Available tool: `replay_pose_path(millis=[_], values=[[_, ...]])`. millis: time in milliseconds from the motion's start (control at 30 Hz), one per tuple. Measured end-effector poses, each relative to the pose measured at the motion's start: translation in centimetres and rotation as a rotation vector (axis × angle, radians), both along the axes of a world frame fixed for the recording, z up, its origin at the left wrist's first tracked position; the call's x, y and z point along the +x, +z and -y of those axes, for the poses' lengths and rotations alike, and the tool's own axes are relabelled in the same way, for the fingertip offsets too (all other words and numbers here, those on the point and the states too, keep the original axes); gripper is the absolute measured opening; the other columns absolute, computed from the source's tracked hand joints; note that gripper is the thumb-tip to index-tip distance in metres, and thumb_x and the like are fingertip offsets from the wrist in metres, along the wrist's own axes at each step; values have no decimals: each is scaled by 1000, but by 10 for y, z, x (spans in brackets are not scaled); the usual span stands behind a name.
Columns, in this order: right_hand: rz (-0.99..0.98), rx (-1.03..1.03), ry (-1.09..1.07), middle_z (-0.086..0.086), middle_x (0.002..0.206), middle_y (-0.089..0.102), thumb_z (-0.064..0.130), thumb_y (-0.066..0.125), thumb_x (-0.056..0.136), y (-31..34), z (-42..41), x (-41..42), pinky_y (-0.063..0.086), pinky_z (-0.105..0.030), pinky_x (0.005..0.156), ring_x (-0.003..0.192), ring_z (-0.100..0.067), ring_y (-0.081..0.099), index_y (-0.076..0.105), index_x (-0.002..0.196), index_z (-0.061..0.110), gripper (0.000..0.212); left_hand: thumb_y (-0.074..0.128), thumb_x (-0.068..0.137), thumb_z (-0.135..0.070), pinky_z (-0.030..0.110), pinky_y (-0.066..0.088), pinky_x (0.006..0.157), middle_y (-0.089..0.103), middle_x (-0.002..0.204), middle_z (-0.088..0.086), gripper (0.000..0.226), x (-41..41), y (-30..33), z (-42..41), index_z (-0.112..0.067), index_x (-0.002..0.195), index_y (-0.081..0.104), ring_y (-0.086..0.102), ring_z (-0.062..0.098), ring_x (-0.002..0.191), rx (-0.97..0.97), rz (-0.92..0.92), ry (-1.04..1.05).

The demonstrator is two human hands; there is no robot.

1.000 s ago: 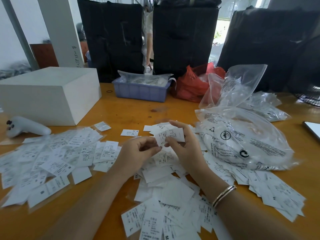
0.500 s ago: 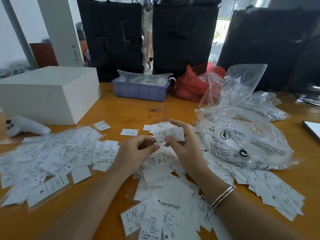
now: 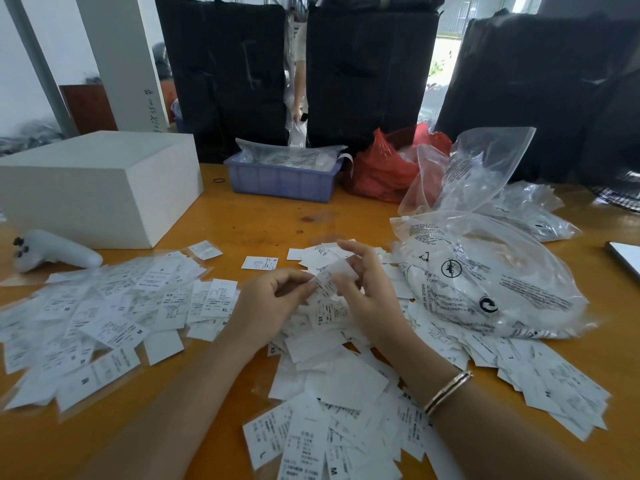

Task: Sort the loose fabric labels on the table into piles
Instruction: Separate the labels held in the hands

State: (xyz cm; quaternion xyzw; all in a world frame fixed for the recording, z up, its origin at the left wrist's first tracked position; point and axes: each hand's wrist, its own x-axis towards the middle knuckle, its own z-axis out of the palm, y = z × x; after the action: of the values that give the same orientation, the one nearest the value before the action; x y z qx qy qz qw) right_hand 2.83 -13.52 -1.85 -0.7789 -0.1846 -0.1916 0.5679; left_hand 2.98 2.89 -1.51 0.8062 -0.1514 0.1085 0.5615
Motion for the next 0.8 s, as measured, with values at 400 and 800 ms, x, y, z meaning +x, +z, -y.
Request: replay_pose_path(millis=[400, 800], values=[[98, -375, -91, 6, 93, 72, 20, 52, 93, 0, -8, -4, 48, -33, 81, 85, -12, 62, 70, 111, 21, 25, 68, 83, -28, 7, 46, 52, 69, 76, -22, 12, 0, 1, -1, -36, 91, 64, 64, -5, 72, -123, -49, 60], [62, -376, -124, 11, 106, 62, 7, 51, 92, 1, -2, -3, 43, -39, 92, 89, -4, 53, 56, 129, 25, 41, 62, 89, -28, 16, 43, 54, 60, 92, -17, 9, 13, -1, -23, -33, 96, 63, 56, 1, 80, -7, 41, 500]])
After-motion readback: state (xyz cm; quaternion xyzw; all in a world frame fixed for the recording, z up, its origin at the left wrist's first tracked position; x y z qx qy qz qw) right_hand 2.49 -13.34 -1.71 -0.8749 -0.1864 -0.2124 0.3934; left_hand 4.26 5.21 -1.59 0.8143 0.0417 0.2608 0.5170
